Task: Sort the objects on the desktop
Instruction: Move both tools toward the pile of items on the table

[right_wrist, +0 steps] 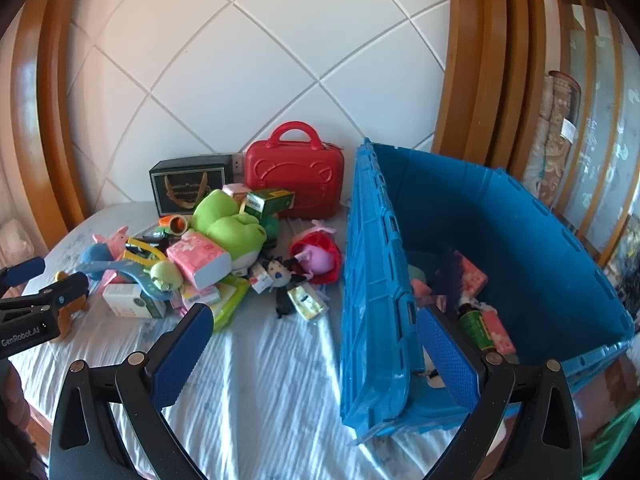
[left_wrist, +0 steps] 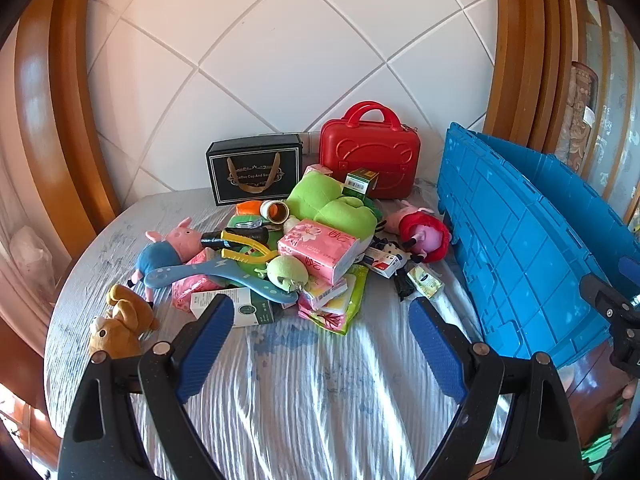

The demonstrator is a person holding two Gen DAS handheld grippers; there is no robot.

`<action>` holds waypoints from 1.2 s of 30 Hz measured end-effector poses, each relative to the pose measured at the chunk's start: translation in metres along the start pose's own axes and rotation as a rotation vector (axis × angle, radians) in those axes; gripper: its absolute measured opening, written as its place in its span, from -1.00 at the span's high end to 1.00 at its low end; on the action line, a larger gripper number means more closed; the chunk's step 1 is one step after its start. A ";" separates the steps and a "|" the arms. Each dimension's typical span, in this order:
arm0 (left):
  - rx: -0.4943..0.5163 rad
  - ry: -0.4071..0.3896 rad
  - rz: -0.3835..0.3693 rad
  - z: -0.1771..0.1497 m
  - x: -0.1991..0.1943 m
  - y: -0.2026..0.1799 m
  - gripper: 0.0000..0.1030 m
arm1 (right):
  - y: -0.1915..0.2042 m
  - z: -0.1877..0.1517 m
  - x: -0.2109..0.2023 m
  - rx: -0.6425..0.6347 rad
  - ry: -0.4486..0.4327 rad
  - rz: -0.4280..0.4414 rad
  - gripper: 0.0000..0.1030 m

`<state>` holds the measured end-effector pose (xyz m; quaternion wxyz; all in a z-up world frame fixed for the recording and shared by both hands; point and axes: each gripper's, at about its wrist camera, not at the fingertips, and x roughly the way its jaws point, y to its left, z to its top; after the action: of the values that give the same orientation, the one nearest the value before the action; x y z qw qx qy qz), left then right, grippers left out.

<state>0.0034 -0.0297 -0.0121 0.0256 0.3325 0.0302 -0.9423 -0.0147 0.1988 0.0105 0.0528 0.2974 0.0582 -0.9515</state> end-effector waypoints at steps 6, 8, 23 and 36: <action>-0.027 0.026 0.000 -0.002 0.011 0.015 -0.74 | 0.009 0.006 0.010 -0.015 0.018 0.009 -1.00; -0.051 0.040 -0.001 -0.005 0.018 0.026 -0.74 | 0.015 0.007 0.017 -0.026 0.028 0.020 -1.00; -0.198 0.320 0.209 -0.073 0.143 0.171 -0.74 | 0.110 -0.021 0.170 -0.126 0.312 0.260 -1.00; -0.193 0.288 0.189 -0.022 0.246 0.210 -0.68 | 0.193 -0.021 0.252 -0.171 0.381 0.299 -0.97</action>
<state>-0.1602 -0.2443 -0.1922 0.1412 0.4612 0.0924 -0.8711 -0.1831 -0.0056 -0.1659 0.2059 0.4709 0.1030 -0.8516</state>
